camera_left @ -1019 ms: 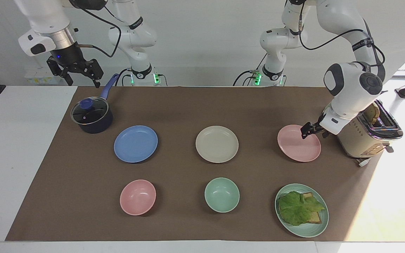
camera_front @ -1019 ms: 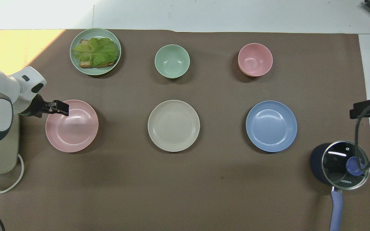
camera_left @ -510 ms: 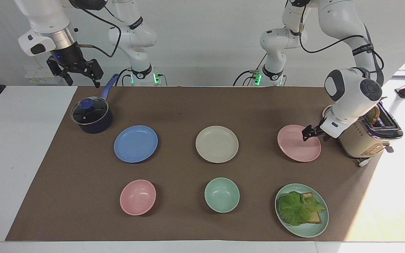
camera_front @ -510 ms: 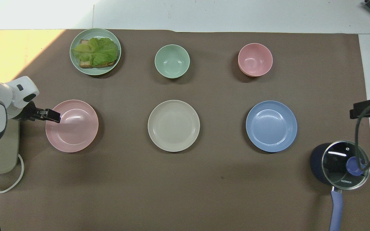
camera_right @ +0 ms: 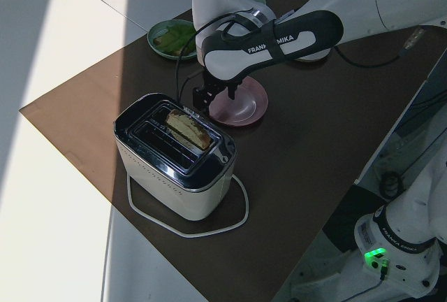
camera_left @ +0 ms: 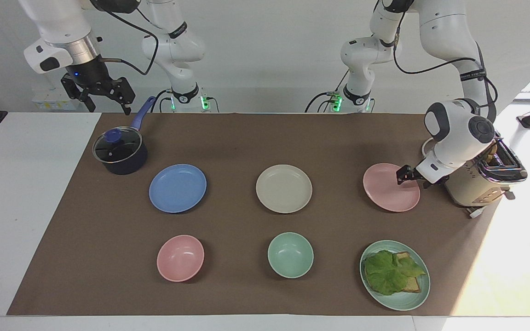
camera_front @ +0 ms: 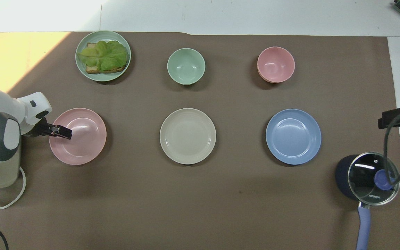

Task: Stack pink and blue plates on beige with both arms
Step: 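Close the left gripper on the pink plate rim and lift it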

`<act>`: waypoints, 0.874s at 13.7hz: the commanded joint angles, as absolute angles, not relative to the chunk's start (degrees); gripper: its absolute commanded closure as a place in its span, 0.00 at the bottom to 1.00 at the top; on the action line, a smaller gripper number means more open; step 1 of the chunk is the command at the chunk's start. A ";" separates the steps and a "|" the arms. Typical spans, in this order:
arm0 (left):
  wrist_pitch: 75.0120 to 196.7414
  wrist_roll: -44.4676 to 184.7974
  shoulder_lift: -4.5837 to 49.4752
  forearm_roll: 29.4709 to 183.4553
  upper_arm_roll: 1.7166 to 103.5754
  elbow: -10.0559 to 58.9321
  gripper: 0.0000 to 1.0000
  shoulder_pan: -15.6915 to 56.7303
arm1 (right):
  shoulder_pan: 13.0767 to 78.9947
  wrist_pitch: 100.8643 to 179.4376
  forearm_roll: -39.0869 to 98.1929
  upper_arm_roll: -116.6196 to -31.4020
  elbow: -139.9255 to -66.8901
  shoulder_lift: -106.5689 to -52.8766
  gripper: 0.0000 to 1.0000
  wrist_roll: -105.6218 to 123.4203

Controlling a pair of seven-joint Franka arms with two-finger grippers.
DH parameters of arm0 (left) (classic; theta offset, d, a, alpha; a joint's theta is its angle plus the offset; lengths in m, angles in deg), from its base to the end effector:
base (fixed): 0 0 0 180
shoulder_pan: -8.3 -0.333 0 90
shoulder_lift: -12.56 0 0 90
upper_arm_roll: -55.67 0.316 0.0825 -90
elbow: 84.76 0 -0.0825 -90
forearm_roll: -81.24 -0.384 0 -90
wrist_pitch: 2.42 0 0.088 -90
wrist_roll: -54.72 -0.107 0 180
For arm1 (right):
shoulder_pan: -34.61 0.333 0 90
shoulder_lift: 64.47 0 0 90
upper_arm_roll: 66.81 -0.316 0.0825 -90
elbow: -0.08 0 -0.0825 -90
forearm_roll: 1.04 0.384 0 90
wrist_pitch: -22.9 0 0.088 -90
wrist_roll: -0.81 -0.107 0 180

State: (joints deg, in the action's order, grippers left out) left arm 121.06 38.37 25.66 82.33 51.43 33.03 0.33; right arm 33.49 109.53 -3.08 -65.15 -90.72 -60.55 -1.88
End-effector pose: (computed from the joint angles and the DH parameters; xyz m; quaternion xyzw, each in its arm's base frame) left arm 0.5685 0.0371 0.3160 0.9924 -0.1035 -0.0606 0.0270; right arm 0.5263 -0.0301 0.6498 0.9987 -0.0487 -0.0022 0.0168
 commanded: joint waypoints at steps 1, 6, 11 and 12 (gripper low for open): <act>123.35 37.93 26.27 81.33 51.37 34.15 0.00 0.22 | 32.85 109.13 -3.50 -65.23 -90.36 -60.60 0.00 -0.15; 121.69 38.11 26.18 81.33 51.37 33.81 1.00 0.04 | 32.85 109.13 -3.50 -65.32 -90.36 -60.60 0.00 -0.15; 115.64 37.93 26.36 81.33 51.46 30.39 1.00 -0.66 | 32.85 109.13 -3.50 -65.23 -90.36 -60.60 0.00 -0.15; 114.84 37.93 26.36 81.33 51.45 29.85 1.00 -0.66 | 32.85 109.13 -3.41 -65.23 -90.36 -60.52 0.00 -0.15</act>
